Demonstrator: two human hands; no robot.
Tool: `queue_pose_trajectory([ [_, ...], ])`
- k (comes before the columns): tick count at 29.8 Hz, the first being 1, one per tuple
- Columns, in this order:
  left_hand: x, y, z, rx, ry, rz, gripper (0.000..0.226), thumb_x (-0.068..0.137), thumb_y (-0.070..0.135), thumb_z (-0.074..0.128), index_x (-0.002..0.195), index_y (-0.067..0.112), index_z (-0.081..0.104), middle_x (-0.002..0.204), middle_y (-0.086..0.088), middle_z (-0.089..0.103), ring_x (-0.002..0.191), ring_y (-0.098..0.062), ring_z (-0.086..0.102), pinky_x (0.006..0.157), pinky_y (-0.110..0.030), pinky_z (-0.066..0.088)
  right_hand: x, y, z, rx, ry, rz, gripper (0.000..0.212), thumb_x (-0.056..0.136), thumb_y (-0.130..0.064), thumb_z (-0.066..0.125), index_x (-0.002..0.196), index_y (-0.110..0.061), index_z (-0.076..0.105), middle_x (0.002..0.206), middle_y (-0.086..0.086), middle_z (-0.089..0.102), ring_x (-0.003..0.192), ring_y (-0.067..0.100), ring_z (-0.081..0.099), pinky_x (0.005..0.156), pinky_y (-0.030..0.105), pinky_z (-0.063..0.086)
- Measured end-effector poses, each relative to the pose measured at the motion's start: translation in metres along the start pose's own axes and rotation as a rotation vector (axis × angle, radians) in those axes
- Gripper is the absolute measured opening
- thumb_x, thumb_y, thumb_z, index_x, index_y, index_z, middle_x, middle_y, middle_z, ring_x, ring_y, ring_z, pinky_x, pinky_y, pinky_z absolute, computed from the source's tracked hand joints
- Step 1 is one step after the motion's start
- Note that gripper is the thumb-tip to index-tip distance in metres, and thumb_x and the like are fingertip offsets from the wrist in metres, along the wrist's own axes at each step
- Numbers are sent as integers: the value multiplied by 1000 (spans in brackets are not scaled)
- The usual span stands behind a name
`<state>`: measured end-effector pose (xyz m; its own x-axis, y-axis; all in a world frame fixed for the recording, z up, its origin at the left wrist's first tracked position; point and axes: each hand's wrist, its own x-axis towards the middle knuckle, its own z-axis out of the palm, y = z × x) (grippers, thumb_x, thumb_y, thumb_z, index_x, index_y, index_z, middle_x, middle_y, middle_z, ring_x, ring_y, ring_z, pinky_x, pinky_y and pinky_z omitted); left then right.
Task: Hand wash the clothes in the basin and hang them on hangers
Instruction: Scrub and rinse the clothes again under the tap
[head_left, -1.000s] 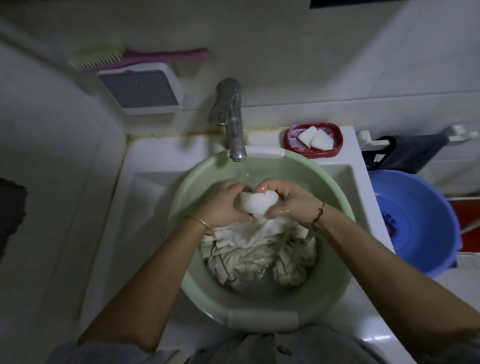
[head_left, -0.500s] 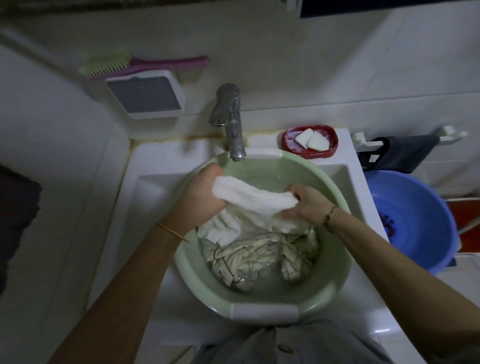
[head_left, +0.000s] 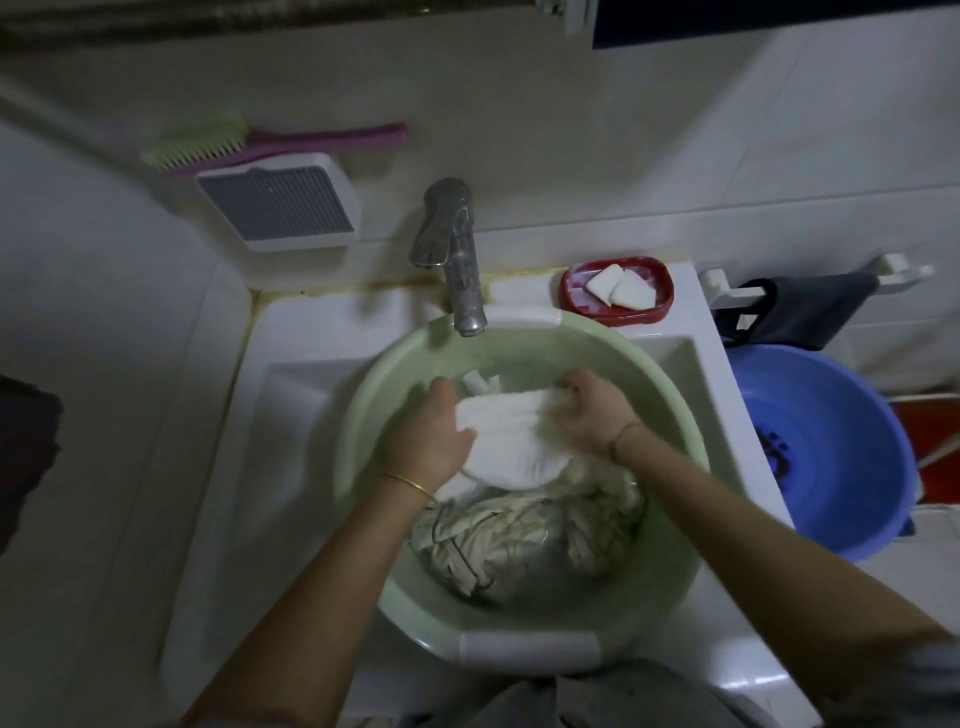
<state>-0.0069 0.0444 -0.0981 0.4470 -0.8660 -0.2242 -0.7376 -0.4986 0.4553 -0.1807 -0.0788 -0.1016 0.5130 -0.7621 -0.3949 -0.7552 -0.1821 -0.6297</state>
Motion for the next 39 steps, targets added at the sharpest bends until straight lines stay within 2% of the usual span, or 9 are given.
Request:
queue_pose_trajectory([
  [5, 0, 7, 64, 465, -157, 19, 45, 97, 34, 32, 138, 14, 36, 134, -12, 51, 117, -29, 53, 93, -39, 43, -4, 5, 72, -616, -74, 16, 49, 100, -24, 31, 144, -6, 22, 145, 20, 29, 129, 37, 37, 99, 44, 39],
  [10, 0, 7, 70, 655, -269, -27, 42, 94, 29, 38, 132, 12, 45, 131, -10, 51, 120, -32, 48, 98, -47, 36, 13, 7, 70, -612, -237, 74, 53, 101, -21, 31, 149, -4, 14, 154, 19, 20, 136, 36, 32, 108, 43, 32],
  [15, 10, 20, 43, 465, -79, -109, 28, 89, 20, 47, 113, 17, 61, 108, -3, 65, 101, -24, 63, 83, -31, 48, 20, -2, 56, -307, 11, 97, 18, 90, -9, 47, 107, -10, 55, 114, 15, 57, 106, 31, 57, 89, 36, 48],
  [20, 6, 33, 3, -87, -33, -31, 30, 81, -4, 47, 106, 11, 52, 99, -13, 57, 93, -28, 55, 73, -28, 40, 2, -22, 18, 342, 104, -77, 13, 87, 3, 50, 83, -8, 43, 74, 4, 46, 79, 17, 44, 61, 30, 29],
  [24, -3, 51, -19, -491, 17, 109, 31, 75, -17, 46, 84, 12, 49, 78, -1, 50, 73, -8, 47, 62, -9, 34, -16, -33, -6, 730, -72, -89, 40, 74, 8, 57, 100, -22, 50, 99, 6, 52, 88, 23, 52, 75, 33, 46],
  [27, -13, 69, -41, -731, 2, 168, 32, 73, -21, 45, 79, 9, 55, 76, -1, 56, 68, 0, 51, 64, -9, 39, -24, -41, -24, 474, -356, -175, 53, 66, -18, 75, 116, -22, 58, 112, 7, 62, 100, 21, 59, 88, 34, 48],
  [30, -19, 72, -55, -906, 7, 184, 27, 67, -14, 48, 75, 11, 55, 78, -5, 58, 74, -8, 54, 66, -14, 43, -34, -55, -31, 299, -250, -222, 35, 74, -32, 79, 100, -10, 68, 95, 5, 68, 86, 16, 61, 80, 32, 49],
  [35, -15, 50, -45, -1127, 51, -41, 48, 56, 2, 48, 104, 5, 58, 108, -10, 59, 104, -18, 55, 83, -24, 44, -57, -77, -44, 822, -191, -214, 2, 86, -16, 66, 85, -14, 66, 76, 2, 69, 65, 10, 62, 62, 21, 51],
  [39, -19, 42, -21, -1281, -79, -394, 39, 65, 34, 63, 97, 15, 73, 105, -7, 71, 107, -30, 59, 101, -45, 43, -67, -101, -60, 1422, -399, -71, 29, 82, -28, 61, 98, -3, 62, 86, 14, 68, 79, 23, 67, 79, 32, 56],
])
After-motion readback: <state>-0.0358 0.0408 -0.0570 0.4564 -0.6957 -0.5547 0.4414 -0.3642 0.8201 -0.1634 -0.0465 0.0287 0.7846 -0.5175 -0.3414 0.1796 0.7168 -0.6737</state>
